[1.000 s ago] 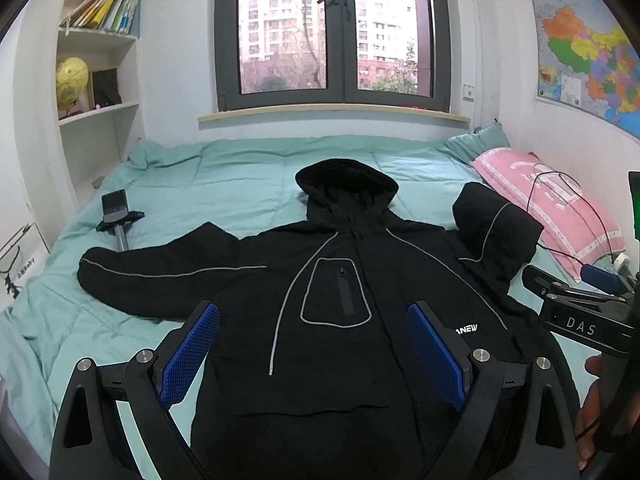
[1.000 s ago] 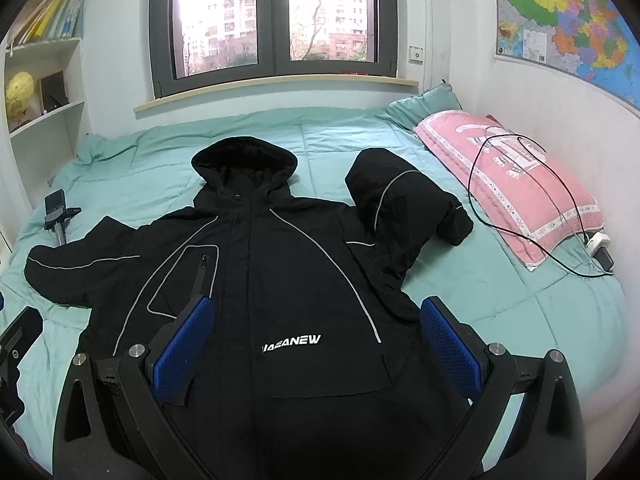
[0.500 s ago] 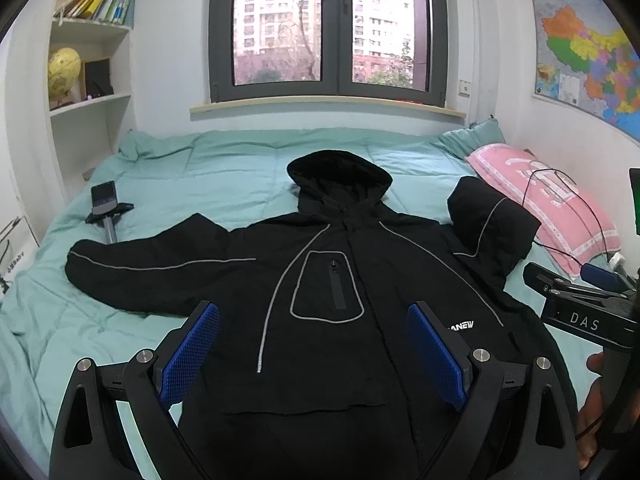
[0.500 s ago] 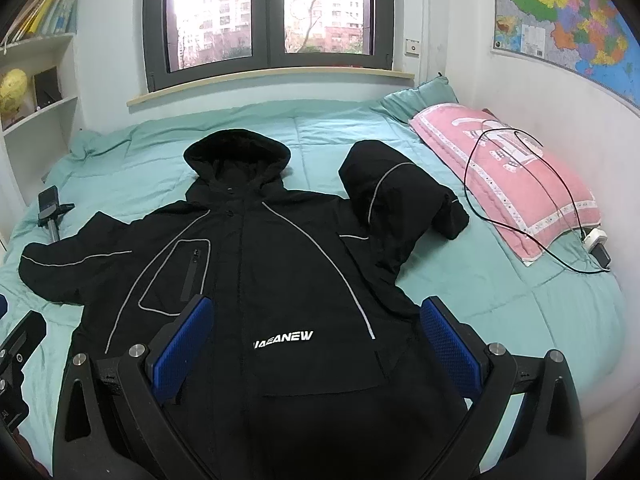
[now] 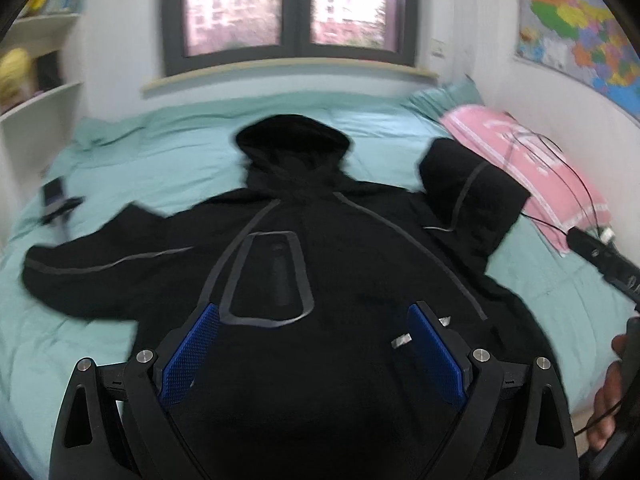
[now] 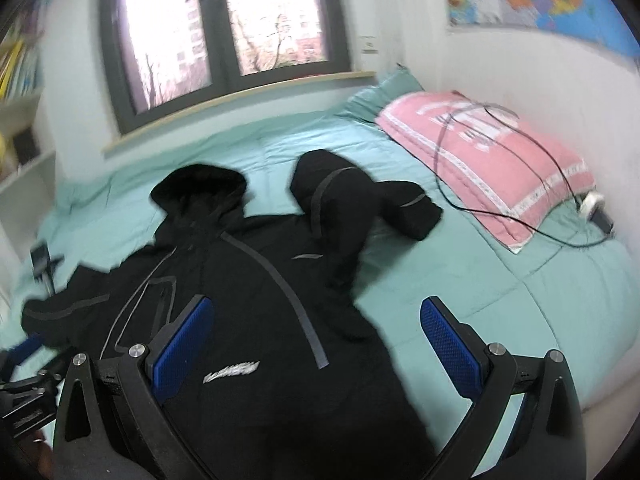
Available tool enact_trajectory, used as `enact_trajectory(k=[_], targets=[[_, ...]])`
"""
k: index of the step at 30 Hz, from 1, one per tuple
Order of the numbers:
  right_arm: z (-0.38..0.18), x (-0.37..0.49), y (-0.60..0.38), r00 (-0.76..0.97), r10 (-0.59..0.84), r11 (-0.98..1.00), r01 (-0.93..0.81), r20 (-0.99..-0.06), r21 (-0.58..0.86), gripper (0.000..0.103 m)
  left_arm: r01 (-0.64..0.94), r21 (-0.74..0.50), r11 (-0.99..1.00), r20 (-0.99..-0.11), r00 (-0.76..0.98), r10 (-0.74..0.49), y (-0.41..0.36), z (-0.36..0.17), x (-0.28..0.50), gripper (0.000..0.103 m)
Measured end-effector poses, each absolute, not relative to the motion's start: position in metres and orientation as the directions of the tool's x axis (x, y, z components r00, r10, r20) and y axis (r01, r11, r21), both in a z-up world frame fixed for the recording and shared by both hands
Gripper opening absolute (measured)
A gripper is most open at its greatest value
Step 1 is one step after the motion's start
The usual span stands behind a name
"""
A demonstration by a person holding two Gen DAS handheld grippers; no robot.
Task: Fold large clothes
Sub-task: 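Grasp the cuff of the sleeve beside the pink pillow with the right tool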
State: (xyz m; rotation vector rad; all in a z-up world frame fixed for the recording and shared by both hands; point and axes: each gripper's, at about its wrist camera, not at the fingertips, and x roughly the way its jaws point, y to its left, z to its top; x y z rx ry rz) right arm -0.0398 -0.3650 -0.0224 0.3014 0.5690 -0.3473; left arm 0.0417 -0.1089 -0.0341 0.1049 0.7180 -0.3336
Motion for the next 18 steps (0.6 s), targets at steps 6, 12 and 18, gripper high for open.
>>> enact_trajectory(k=[6,12,18], targets=[[-0.027,-0.011,-0.478,0.767,-0.233,0.869,0.44,-0.598,0.225,0.103,0.393,-0.055,0.918,-0.687,0.652,-0.32,-0.19,-0.043,0.122,0.095],[-0.049,0.046,-0.57,0.75,-0.156,0.844,0.44,-0.643,0.308,0.095,0.341,-0.092,0.936,-0.728,0.618,-0.297,-0.244,-0.088,0.212,0.095],[-0.112,0.121,-0.643,0.681,-0.039,0.789,0.47,-0.732,0.395,0.082,0.33,-0.09,0.94,-0.876,0.422,-0.232,-0.284,-0.183,0.26,0.093]])
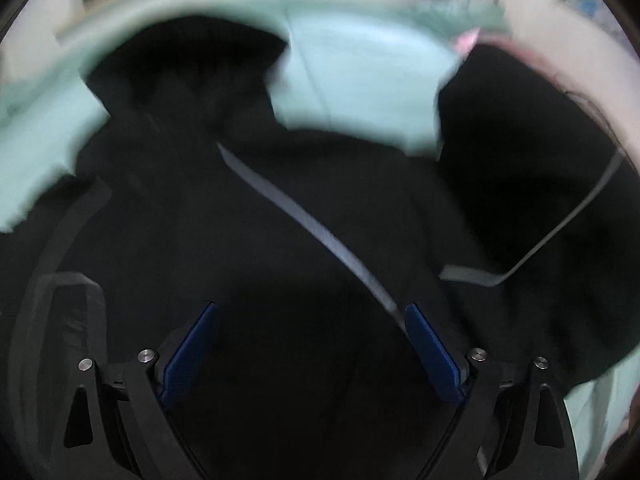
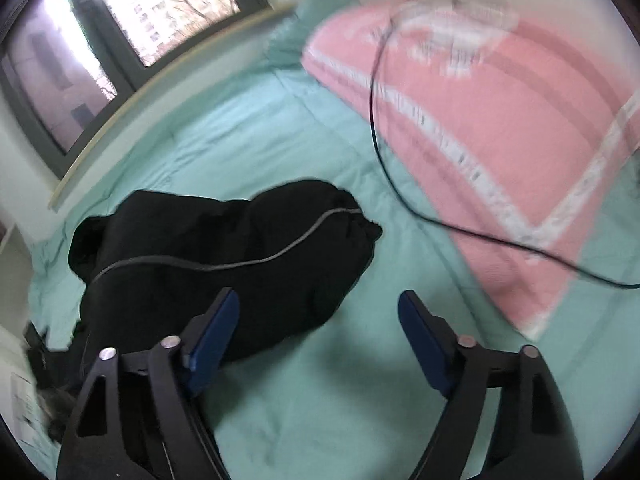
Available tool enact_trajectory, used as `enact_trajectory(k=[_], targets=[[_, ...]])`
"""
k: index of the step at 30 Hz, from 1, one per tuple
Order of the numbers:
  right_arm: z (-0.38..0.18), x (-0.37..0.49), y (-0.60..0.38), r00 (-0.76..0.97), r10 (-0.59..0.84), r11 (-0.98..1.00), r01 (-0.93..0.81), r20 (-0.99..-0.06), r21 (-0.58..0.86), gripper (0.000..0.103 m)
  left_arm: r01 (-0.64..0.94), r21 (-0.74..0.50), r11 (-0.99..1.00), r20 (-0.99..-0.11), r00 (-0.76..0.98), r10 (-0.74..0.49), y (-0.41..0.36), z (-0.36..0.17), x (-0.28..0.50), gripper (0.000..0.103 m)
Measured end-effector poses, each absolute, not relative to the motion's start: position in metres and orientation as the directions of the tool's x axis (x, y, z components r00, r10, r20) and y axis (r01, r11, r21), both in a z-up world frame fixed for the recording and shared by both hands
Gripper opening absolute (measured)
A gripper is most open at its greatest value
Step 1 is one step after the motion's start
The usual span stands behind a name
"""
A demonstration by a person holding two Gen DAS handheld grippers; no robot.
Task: Fold large clothes
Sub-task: 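Grasp the cuff of the sleeve beside the pink pillow with the right tool, then carry the held sleeve across the jacket body with the right tool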
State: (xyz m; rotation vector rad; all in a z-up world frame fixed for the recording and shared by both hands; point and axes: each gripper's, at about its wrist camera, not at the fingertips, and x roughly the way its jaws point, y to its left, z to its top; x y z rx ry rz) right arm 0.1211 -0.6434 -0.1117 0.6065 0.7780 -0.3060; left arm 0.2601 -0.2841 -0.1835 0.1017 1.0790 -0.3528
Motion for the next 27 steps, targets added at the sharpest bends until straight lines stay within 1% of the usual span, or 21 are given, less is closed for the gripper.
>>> enact_trajectory(k=[1,3,10,11,12,13,14,16,17,18,19,21,23,24,25,27], targets=[[-0.122,0.129,-0.652,0.677,-0.005,0.773,0.469,-0.736,0.427,0.082,0.329,-0.058,0.943,-0.898,0.396,-0.193,-0.289,-0.2,0.264,0.093],[-0.148,0.145,-0.671,0.676,0.079,0.715,0.474,-0.733,0.514,0.082,0.344,-0.025,0.938,-0.89,0.42,-0.178,-0.293,-0.201,0.26,0.094],[-0.201,0.19,-0.701,0.67,0.147,0.629,0.505,-0.728,0.591,0.082,0.347,-0.016,0.938,-0.869,0.459,-0.184,-0.295,-0.198,0.25,0.095],[-0.206,0.196,-0.703,0.672,0.158,0.622,0.501,-0.723,0.602,0.08,0.347,-0.01,0.938,-0.866,0.465,-0.182,-0.296,-0.197,0.248,0.095],[-0.208,0.201,-0.702,0.692,0.167,0.632,0.472,-0.702,0.615,0.06,0.347,-0.01,0.938,-0.864,0.469,-0.182,-0.296,-0.197,0.246,0.095],[-0.205,0.203,-0.702,0.703,0.171,0.647,0.448,-0.69,0.617,0.049,0.348,-0.012,0.937,-0.86,0.474,-0.187,-0.297,-0.193,0.244,0.095],[-0.2,0.202,-0.7,0.713,0.165,0.668,0.427,-0.682,0.609,0.032,0.351,-0.018,0.936,-0.858,0.475,-0.194,-0.291,-0.191,0.242,0.094],[-0.185,0.192,-0.699,0.735,0.149,0.694,0.399,-0.662,0.599,0.027,0.373,-0.019,0.928,-0.847,0.487,-0.213,-0.293,-0.177,0.234,0.087],[-0.175,0.183,-0.698,0.744,0.12,0.717,0.393,-0.657,0.576,0.025,0.396,-0.01,0.918,-0.836,0.501,-0.225,-0.297,-0.165,0.227,0.081],[-0.157,0.17,-0.698,0.748,0.055,0.756,0.402,-0.661,0.517,0.025,0.411,-0.008,0.911,-0.827,0.509,-0.237,-0.3,-0.162,0.226,0.081],[-0.144,0.16,-0.698,0.75,0.012,0.776,0.41,-0.661,0.479,0.024,0.442,-0.015,0.897,-0.812,0.518,-0.269,-0.307,-0.147,0.219,0.081],[-0.113,0.133,-0.703,0.76,-0.092,0.806,0.436,-0.644,0.399,0.024,0.499,-0.047,0.865,-0.791,0.51,-0.337,-0.324,-0.125,0.21,0.081],[-0.082,0.1,-0.712,0.757,-0.219,0.812,0.491,-0.615,0.315,0.024,0.562,-0.104,0.821,-0.776,0.47,-0.42,-0.349,-0.106,0.2,0.081],[-0.066,0.08,-0.72,0.745,-0.296,0.8,0.535,-0.598,0.272,0.024,0.575,-0.123,0.809,-0.777,0.452,-0.439,-0.358,-0.103,0.198,0.081],[-0.057,0.071,-0.727,0.732,-0.339,0.788,0.564,-0.591,0.247,0.024,0.597,-0.155,0.787,-0.781,0.415,-0.468,-0.375,-0.102,0.195,0.081],[-0.042,0.047,-0.742,0.693,-0.424,0.754,0.626,-0.583,0.196,0.023,0.62,-0.176,0.765,-0.794,0.37,-0.483,-0.399,-0.109,0.193,0.081]])
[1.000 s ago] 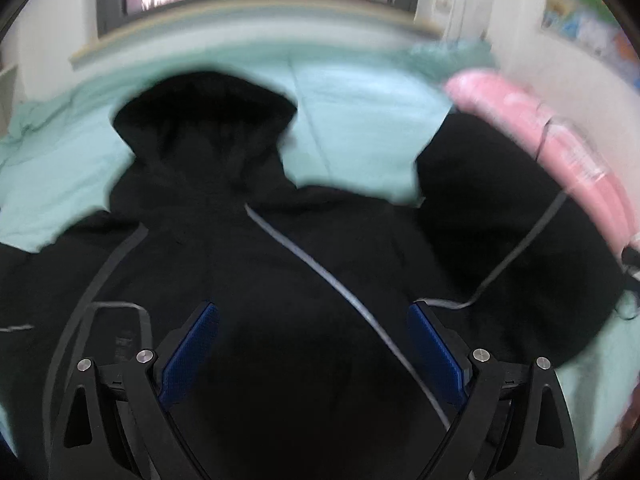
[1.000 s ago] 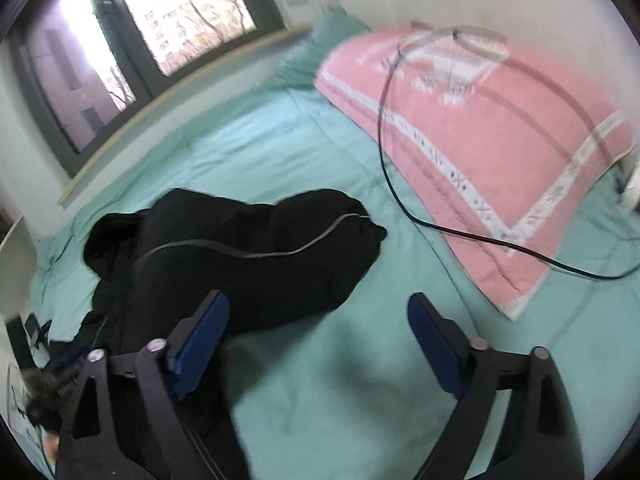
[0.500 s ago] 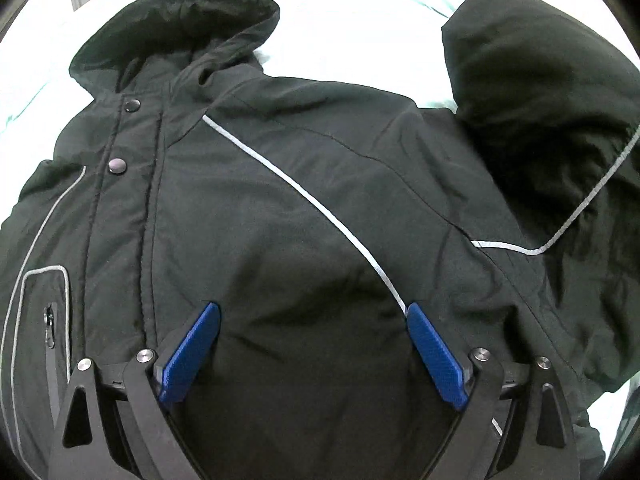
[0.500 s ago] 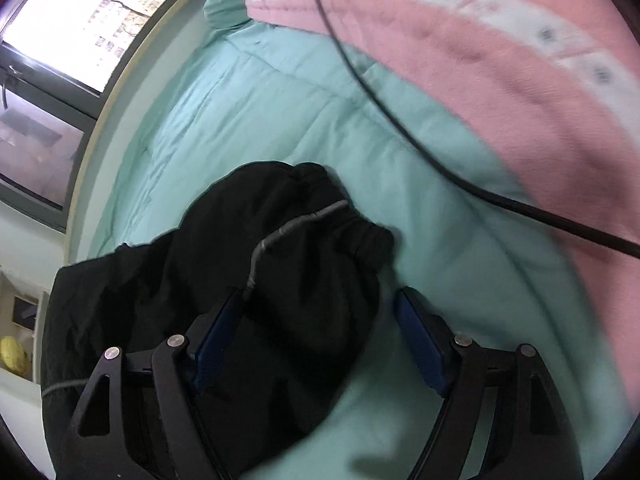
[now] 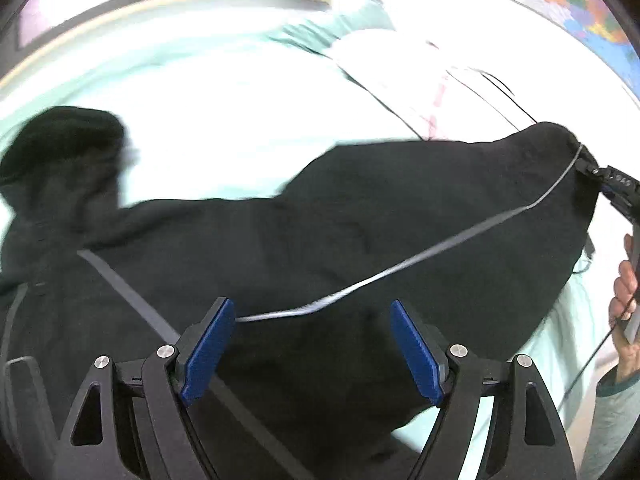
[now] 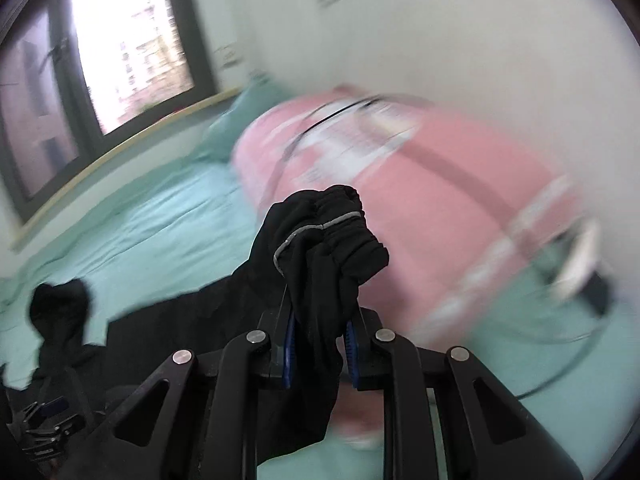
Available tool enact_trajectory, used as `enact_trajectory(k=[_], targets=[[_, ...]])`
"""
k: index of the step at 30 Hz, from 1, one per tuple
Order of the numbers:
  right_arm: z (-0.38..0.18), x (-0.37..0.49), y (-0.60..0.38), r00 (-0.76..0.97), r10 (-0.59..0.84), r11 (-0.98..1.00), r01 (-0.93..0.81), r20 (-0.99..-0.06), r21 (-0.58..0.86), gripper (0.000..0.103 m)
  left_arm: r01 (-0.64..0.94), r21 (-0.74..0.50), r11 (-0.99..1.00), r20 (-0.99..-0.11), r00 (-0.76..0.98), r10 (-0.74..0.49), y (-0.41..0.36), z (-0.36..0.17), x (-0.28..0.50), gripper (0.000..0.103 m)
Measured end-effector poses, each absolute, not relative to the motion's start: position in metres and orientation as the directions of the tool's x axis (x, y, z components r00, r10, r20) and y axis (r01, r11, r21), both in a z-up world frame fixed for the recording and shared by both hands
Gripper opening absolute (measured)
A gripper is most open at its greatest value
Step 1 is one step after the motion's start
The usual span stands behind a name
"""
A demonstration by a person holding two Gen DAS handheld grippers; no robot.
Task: Fold large clothes
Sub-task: 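Carry the held sleeve across the jacket body with the right tool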
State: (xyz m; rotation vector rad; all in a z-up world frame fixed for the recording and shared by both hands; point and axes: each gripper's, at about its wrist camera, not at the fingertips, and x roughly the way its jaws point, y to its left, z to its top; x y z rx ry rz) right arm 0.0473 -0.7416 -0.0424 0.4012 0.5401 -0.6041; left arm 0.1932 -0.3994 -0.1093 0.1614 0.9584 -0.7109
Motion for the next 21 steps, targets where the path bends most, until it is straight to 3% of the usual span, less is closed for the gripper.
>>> enact_trajectory(k=[4,7,13,21], targets=[[-0.059,0.032,-0.77,0.642,-0.408,0.73,0.656,-0.65,0.19,0.021,0.615,-0.263,0.744,-0.852,0.213,-0.478,-0.436,-0.155,0.195,0.081],[-0.082,0.028,-0.775,0.64,-0.361,0.739,0.64,-0.679,0.211,0.02,0.594,-0.218,0.774,-0.902,0.18,-0.392,-0.447,-0.19,0.2,0.081],[-0.085,0.03,-0.763,0.71,-0.27,0.79,0.55,-0.65,0.272,0.02,0.645,-0.184,0.742,-0.877,0.233,-0.42,-0.431,-0.159,0.19,0.081],[-0.038,0.058,-0.663,0.792,-0.087,0.91,0.31,-0.604,0.275,0.02,0.593,-0.172,0.787,-0.781,0.405,-0.476,-0.319,-0.085,0.179,0.081]])
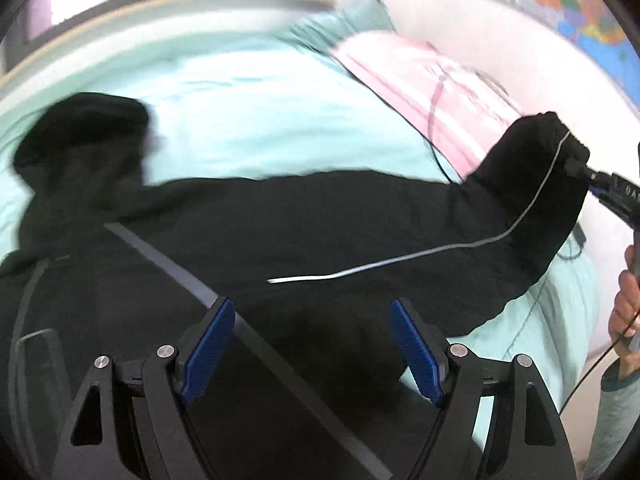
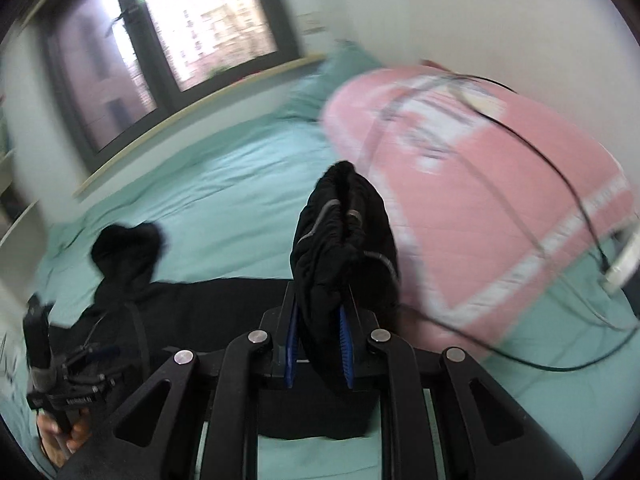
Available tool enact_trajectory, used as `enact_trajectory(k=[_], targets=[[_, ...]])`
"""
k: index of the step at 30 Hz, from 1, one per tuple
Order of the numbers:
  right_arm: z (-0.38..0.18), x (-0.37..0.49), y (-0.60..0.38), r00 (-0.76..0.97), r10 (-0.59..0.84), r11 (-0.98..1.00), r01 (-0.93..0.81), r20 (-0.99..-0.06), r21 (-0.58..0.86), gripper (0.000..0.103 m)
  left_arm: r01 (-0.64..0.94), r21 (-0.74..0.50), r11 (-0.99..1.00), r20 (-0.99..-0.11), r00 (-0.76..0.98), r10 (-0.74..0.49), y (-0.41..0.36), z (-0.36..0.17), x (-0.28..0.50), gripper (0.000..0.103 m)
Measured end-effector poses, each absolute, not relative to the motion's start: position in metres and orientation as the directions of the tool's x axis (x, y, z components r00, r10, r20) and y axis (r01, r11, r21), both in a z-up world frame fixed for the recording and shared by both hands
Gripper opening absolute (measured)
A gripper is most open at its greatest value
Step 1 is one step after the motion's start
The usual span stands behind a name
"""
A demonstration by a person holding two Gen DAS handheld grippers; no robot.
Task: Fold large clothes
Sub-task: 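Carry the held sleeve across the jacket body with the right tool, then lay the sleeve on the jacket body and open the right tool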
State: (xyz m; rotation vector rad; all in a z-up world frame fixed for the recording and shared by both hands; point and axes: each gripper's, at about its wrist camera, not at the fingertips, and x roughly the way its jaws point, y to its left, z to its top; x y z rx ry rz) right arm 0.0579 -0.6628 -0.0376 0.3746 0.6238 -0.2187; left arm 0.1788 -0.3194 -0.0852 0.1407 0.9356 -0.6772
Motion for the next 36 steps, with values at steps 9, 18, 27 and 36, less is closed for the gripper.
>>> enact_trajectory(k=[9,18,27,36], targets=[[0.014,0.117,-0.487,0.798,0.043,0.983,0.072,-0.601,0.166,0.02,0.396,-0.2,0.896,-0.749,0.528,-0.4,-0.14,-0.048,0.182,0.081],[0.011,0.156,-0.312,0.751,0.17,0.985,-0.139,-0.638,0.098,0.019,0.217,-0.176,0.96,-0.743,0.61,-0.274,-0.007,-0.059,0.155,0.081],[-0.097,0.204,-0.166,0.582,0.219,0.958,-0.282,-0.784,0.058,0.019,0.167,-0.254,0.953,-0.769,0.562,-0.303,0.033,-0.096,0.164,0.081],[-0.154,0.209,-0.141,0.473,0.258,0.938,-0.333,-0.842,0.1,0.042,0.202,-0.306,0.93,-0.783,0.503,-0.367,0.035,-0.107,0.178,0.081]])
